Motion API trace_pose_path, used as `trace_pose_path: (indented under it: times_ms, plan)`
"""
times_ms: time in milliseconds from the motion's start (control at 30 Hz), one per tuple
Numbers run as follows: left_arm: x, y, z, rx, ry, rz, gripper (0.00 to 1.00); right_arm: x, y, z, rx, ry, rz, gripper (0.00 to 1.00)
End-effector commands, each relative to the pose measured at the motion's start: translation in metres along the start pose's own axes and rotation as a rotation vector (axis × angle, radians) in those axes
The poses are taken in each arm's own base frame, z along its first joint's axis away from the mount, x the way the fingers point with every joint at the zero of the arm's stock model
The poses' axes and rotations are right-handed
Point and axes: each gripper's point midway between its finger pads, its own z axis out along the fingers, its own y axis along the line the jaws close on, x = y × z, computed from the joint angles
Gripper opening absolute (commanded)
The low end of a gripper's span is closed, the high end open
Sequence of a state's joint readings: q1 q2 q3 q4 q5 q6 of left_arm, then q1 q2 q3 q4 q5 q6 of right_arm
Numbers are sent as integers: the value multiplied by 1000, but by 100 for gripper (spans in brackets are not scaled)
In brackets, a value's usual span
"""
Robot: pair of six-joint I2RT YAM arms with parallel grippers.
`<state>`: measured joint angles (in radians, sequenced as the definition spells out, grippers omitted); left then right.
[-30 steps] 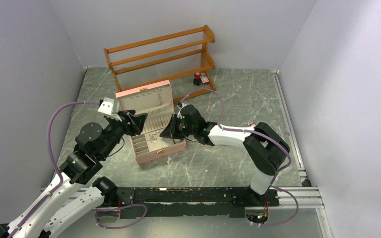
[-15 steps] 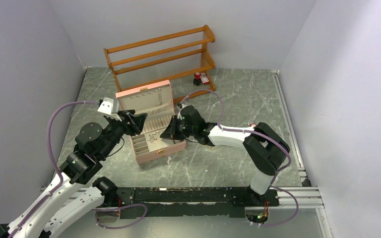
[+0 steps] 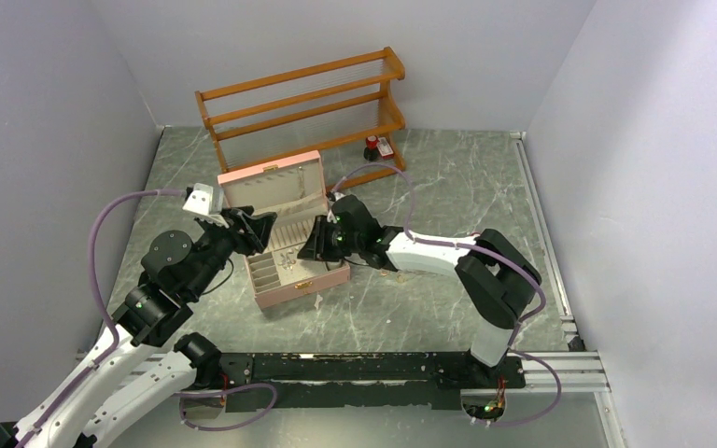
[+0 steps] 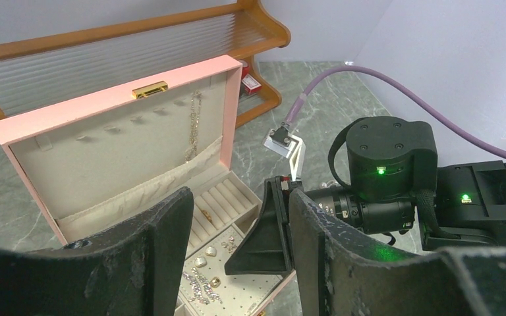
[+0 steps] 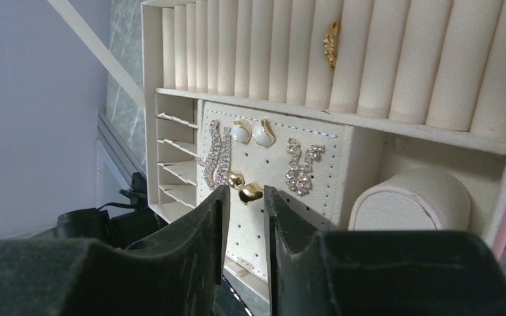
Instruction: Organize the mixed jewelry
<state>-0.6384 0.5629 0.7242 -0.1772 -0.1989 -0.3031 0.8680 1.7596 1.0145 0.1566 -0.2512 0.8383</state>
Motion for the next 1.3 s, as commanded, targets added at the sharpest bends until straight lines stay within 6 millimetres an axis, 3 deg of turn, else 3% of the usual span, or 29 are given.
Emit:
trace_pose_path:
  times_ms: [0,400,900,1033,1167,1233,1267]
  plan:
    - [-4,3,0,-10,-24,-1,60,10,-11,3,62,31,-30,31]
    - [-3,4,-1,-10,-24,-5,60,1,-1,-12,69,-3,-63,36]
    - [-1,3,0,-8,-17,-8,61,-22,9,-10,117,-99,-170,29]
    - [1,2,2,-1,-5,-9,62,-32,26,-25,67,-150,-176,29]
    - [4,-1,4,8,13,-9,66,-41,27,-51,98,-211,-175,30]
    - [5,-3,3,18,30,-3,72,-43,19,-69,139,-250,-168,32]
    - [7,-2,2,16,39,-5,80,-43,13,-79,167,-266,-161,32]
